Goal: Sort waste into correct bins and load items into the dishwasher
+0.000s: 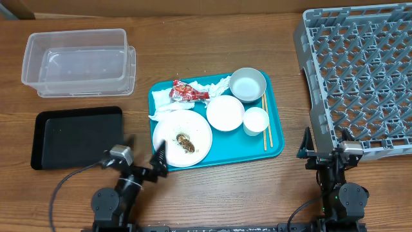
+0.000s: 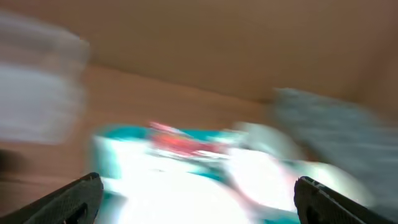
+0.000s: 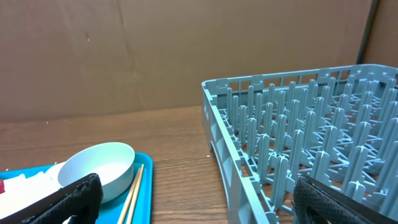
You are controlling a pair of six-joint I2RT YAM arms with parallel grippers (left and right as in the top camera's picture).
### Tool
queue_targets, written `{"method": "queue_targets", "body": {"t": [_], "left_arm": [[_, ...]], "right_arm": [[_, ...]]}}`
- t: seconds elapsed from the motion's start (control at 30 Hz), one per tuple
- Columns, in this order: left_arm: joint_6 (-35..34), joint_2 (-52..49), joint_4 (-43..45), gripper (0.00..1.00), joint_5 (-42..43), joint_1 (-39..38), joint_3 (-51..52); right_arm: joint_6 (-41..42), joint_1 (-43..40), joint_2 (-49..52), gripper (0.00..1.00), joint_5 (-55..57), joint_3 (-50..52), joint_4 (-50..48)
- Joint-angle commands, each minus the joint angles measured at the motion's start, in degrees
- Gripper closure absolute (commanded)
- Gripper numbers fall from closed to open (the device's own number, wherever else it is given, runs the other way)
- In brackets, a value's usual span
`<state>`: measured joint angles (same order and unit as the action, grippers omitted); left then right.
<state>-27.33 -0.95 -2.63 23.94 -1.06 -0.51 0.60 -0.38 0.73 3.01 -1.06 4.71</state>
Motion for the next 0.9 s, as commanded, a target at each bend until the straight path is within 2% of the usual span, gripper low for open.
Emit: {"method": "queue_targets", "body": {"t": [0.0, 0.1, 0.17, 0.27, 0.37, 0.43, 0.5, 0.67, 0.77, 0.87], "left_arm": [[-24.72, 0.63, -0.52, 0.00, 27.21, -0.15, 0.20], [-28.24, 0.63, -1.09, 0.00, 34.75, -0.15, 0.20], [-32.94, 0.63, 1.90, 0.00, 37.44, -0.15, 0.20], [-38.88, 0.63, 15.37, 0.00, 39.78, -0.15, 0.11], [-45.24, 0.63, 28.35, 0.00, 37.27, -0.04, -1.25], [-44.54, 0.59, 29.83, 0.00, 34.86, -0.04, -4.33], [-40.06, -0.20, 25.75, 0.00, 33.55, -0.02, -8.66], [-17.29, -9.84, 3.98, 0.00, 31.45, -0.02, -25.42], [-5.01, -20.68, -13.44, 0.00, 28.65, -0.02, -38.42], [7.06, -35.74, -37.03, 0.00, 20.50, -0.13, -55.17]], "right_arm": [[-0.15, -0.11, -0.57, 0.00, 0.35, 0.61, -0.26], [-0.15, -0.11, -0.57, 0.00, 0.35, 0.61, -0.26], [-0.15, -0.11, -0.57, 0.00, 0.35, 0.61, -0.26], [-0.15, -0.11, -0.57, 0.00, 0.35, 0.61, -0.26], [-0.15, -0.11, -0.57, 0.00, 0.35, 0.61, -0.26], [-0.15, -0.11, -0.57, 0.00, 0.35, 0.61, -0.26], [-0.15, -0.11, -0.57, 0.00, 0.35, 0.61, -0.26], [-0.15, -0.11, -0.57, 0.00, 0.35, 0.61, -0.26], [-0.15, -0.11, -0.57, 0.00, 0.35, 0.61, -0.26], [-0.15, -0.11, -0.57, 0.00, 0.35, 0.61, -0.26]]}}
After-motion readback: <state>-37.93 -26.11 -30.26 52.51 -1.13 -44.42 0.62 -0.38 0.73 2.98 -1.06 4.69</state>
